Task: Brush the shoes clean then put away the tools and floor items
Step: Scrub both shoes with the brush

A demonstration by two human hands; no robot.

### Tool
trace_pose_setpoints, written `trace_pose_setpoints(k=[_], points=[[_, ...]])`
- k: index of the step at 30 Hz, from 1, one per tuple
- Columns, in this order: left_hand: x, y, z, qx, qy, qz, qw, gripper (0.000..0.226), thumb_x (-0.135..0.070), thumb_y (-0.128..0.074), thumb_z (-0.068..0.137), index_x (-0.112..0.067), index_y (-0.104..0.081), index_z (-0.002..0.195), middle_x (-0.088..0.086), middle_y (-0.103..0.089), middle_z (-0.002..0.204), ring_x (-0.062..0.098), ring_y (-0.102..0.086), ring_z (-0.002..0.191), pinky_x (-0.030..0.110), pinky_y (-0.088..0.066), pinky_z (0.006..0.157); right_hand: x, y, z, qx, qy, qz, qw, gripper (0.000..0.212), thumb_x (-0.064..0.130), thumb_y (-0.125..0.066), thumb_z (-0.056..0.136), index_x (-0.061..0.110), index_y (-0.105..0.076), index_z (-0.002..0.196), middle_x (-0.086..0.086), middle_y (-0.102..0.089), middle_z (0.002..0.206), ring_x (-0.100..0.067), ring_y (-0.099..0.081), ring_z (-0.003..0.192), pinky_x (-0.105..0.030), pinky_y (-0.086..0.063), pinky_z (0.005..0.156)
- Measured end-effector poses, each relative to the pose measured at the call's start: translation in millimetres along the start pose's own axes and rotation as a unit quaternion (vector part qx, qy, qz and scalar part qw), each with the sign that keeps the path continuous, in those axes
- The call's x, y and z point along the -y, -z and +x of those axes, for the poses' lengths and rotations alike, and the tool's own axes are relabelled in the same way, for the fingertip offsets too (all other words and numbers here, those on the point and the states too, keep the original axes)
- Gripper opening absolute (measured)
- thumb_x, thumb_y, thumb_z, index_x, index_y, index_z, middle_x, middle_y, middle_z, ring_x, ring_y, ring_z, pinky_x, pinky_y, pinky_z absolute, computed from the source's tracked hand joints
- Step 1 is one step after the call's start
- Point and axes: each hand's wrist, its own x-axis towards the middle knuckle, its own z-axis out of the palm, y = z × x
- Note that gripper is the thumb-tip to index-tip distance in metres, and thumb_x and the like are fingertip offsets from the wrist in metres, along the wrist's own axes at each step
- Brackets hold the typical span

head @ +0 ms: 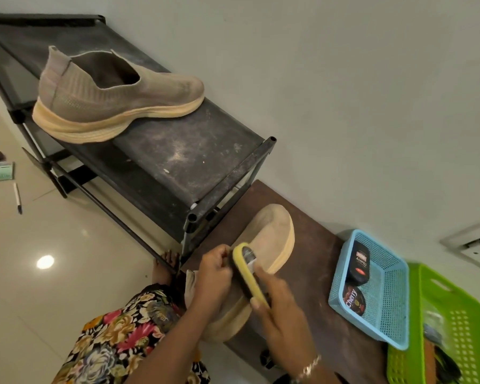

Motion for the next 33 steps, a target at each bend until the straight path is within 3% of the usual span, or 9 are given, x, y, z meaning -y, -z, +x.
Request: trace_pose_setpoints(k=[3, 7, 11, 16, 19, 21, 26, 30, 33], points=[[-5.6, 3.3, -0.8, 0.019, 0.000, 0.011, 1.000, 0.025, 0.017, -0.047, 0.081, -0.004, -0.054, 0.071, 0.005, -0.051, 0.059, 0.014, -0.048, 0.056, 0.024, -0.042, 0.052, -4.6, 2.1, 1.1, -0.015, 0.014, -0.065, 0.998, 0.063, 0.081, -0.009, 0.073, 0.064, -0.007, 0.133, 0.008, -0.043, 0.119, -0.014, -0.052, 0.101, -0.032, -0.046, 0.083], [-6.8, 5.1, -2.5, 0.064, -0.014, 0.056, 0.996, 0.020, 0.000, -0.057, 0.087, -0.009, -0.052, 0.069, 0.000, -0.043, 0.056, 0.012, -0.039, 0.055, 0.024, -0.032, 0.054, -77.5, 44.3, 74.6, -0.035, -0.140, -0.160, 0.976, 0.048, 0.041, -0.031, 0.096, 0.041, -0.021, 0.142, -0.012, -0.046, 0.120, -0.035, -0.053, 0.107, -0.043, -0.046, 0.088], [-2.9, 9.0, 2.9, 0.057, -0.006, 0.054, 0.997, 0.024, -0.002, -0.058, 0.087, -0.013, -0.053, 0.067, 0.000, -0.041, 0.054, 0.016, -0.035, 0.053, 0.027, -0.029, 0.053, -92.6, 58.4, 104.5, -0.037, -0.195, -0.160, 0.967, 0.048, 0.032, -0.036, 0.097, 0.035, -0.023, 0.143, -0.018, -0.045, 0.124, -0.040, -0.049, 0.113, -0.045, -0.041, 0.092], [4.7, 2.4, 0.4, 0.055, -0.012, 0.117, 0.991, 0.023, -0.003, -0.059, 0.086, -0.015, -0.054, 0.067, -0.002, -0.050, 0.058, 0.012, -0.046, 0.058, 0.026, -0.037, 0.059, -34.7, 8.1, 23.1, -0.018, -0.067, -0.070, 0.995, 0.051, 0.055, -0.028, 0.089, 0.044, -0.024, 0.138, 0.008, -0.046, 0.117, -0.010, -0.053, 0.100, -0.023, -0.042, 0.080], [6.1, 3.4, 1.8, 0.069, -0.003, 0.070, 0.995, 0.024, -0.006, -0.058, 0.085, -0.018, -0.055, 0.065, 0.003, -0.054, 0.060, 0.016, -0.050, 0.062, 0.033, -0.041, 0.065, -14.0, -2.4, -10.7, -0.049, -0.022, -0.040, 0.998, 0.053, 0.073, -0.024, 0.079, 0.057, -0.019, 0.130, 0.026, -0.041, 0.116, 0.005, -0.049, 0.100, -0.010, -0.039, 0.078], [3.5, 6.1, 4.3, 0.067, -0.001, 0.070, 0.995, 0.028, 0.000, -0.056, 0.086, -0.017, -0.052, 0.064, -0.008, -0.051, 0.051, 0.006, -0.046, 0.054, 0.025, -0.039, 0.058, -25.2, 5.0, 2.4, -0.034, -0.032, -0.067, 0.997, 0.061, 0.077, -0.011, 0.075, 0.054, -0.015, 0.132, 0.013, -0.044, 0.116, -0.007, -0.052, 0.099, -0.023, -0.044, 0.079], [2.6, 4.9, 1.7, 0.095, -0.032, 0.115, 0.988, 0.027, -0.002, -0.060, 0.085, -0.016, -0.052, 0.063, -0.003, -0.048, 0.054, 0.006, -0.042, 0.052, 0.022, -0.033, 0.055, -97.9, 42.0, 84.6, 0.002, -0.173, -0.220, 0.960, 0.046, 0.041, -0.028, 0.097, 0.043, -0.017, 0.143, -0.013, -0.045, 0.122, -0.036, -0.051, 0.111, -0.041, -0.043, 0.089], [6.9, 8.9, 6.5, 0.084, -0.022, 0.090, 0.992, 0.026, -0.002, -0.060, 0.086, -0.015, -0.052, 0.064, -0.008, -0.044, 0.050, 0.006, -0.036, 0.048, 0.021, -0.030, 0.050, -105.6, 47.4, 105.0, -0.041, -0.239, -0.147, 0.959, 0.046, 0.035, -0.033, 0.098, 0.032, -0.023, 0.142, -0.019, -0.046, 0.120, -0.040, -0.051, 0.111, -0.045, -0.041, 0.092], [10.4, 2.3, 3.7, 0.077, -0.036, 0.146, 0.986, 0.031, 0.000, -0.059, 0.085, -0.018, -0.049, 0.062, -0.014, -0.047, 0.046, -0.003, -0.042, 0.045, 0.016, -0.033, 0.050, -79.4, 16.9, 65.4, -0.025, -0.196, -0.078, 0.977, 0.046, 0.034, -0.036, 0.097, 0.035, -0.023, 0.142, -0.012, -0.045, 0.124, -0.034, -0.050, 0.113, -0.038, -0.040, 0.091]])
